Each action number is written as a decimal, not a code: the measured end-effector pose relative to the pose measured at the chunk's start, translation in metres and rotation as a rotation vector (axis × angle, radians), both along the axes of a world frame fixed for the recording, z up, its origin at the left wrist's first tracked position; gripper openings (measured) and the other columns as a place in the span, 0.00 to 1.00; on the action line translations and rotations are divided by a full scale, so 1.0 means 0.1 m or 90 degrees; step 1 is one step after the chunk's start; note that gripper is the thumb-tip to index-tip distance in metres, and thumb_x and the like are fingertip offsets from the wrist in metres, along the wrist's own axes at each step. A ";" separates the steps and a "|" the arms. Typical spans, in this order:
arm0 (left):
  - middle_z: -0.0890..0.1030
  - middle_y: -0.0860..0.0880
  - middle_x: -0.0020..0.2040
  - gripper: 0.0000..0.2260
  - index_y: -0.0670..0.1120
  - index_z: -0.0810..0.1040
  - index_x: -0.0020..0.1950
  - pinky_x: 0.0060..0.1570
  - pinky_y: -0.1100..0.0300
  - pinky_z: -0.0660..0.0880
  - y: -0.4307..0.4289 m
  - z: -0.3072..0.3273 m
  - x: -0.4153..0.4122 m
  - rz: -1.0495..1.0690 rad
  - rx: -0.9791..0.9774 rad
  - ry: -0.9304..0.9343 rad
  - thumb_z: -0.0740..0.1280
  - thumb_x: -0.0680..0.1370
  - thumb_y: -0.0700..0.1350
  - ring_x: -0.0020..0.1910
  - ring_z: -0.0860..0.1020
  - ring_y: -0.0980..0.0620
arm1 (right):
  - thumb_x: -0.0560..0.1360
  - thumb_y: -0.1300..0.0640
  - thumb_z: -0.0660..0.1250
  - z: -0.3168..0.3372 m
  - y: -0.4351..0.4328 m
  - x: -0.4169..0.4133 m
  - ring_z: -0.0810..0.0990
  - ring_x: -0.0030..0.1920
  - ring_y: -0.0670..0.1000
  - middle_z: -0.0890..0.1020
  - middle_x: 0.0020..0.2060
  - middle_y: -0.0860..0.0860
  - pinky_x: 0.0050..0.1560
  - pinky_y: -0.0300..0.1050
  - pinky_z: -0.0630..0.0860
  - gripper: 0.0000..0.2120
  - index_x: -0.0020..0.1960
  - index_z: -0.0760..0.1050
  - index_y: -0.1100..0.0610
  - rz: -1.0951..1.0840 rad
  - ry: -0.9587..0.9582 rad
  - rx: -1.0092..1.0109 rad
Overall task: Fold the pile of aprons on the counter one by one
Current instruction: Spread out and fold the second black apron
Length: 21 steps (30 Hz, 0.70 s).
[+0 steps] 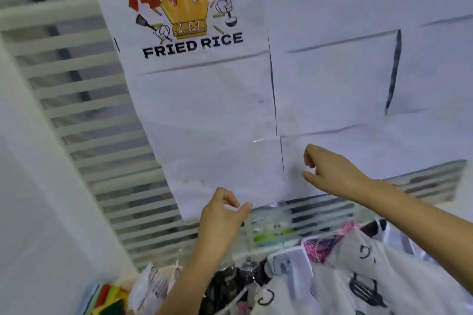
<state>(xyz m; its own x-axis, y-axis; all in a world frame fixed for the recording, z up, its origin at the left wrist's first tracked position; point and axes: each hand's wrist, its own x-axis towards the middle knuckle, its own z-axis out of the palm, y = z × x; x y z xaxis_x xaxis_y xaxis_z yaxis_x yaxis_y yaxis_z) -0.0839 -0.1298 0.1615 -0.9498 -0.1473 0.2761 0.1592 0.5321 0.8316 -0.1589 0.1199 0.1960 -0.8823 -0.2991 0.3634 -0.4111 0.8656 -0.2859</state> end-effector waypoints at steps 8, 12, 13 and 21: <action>0.72 0.52 0.40 0.15 0.54 0.67 0.31 0.41 0.61 0.68 0.31 -1.51 0.34 -0.079 -0.087 -0.189 0.73 0.70 0.45 0.40 0.72 0.56 | 0.73 0.55 0.65 -1.60 0.53 0.23 0.68 0.59 0.58 0.68 0.50 0.51 0.51 0.45 0.64 0.07 0.44 0.67 0.52 -0.157 -0.240 0.140; 0.67 0.59 0.52 0.14 0.58 0.68 0.40 0.59 0.55 0.67 0.40 -1.94 0.47 -0.123 -0.184 -0.292 0.74 0.67 0.51 0.56 0.69 0.55 | 0.72 0.46 0.69 -2.14 0.82 0.37 0.62 0.68 0.58 0.65 0.67 0.54 0.65 0.54 0.65 0.18 0.56 0.68 0.51 -0.239 -0.329 0.147; 0.66 0.59 0.55 0.15 0.59 0.68 0.42 0.62 0.55 0.65 0.40 -2.01 0.47 -0.132 -0.212 -0.311 0.74 0.67 0.52 0.58 0.68 0.56 | 0.70 0.42 0.70 -2.24 0.91 0.39 0.58 0.72 0.59 0.61 0.70 0.54 0.68 0.57 0.61 0.26 0.62 0.67 0.50 -0.261 -0.334 0.135; 0.63 0.50 0.70 0.32 0.52 0.70 0.69 0.68 0.61 0.63 0.56 -2.45 0.41 -0.141 -0.263 -0.432 0.77 0.67 0.50 0.69 0.65 0.51 | 0.61 0.29 0.70 -2.44 1.86 0.21 0.51 0.74 0.63 0.51 0.75 0.55 0.69 0.63 0.61 0.50 0.75 0.53 0.45 -0.344 -0.304 0.135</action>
<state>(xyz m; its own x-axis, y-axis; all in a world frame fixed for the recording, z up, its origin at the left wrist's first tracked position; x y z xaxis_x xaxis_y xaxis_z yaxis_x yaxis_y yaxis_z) -0.0432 -0.0742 -0.0839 -0.9245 0.0500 -0.3778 -0.1712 0.8311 0.5290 -0.1383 0.3058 -0.0480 -0.9734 0.1995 -0.1127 0.2137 0.9680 -0.1319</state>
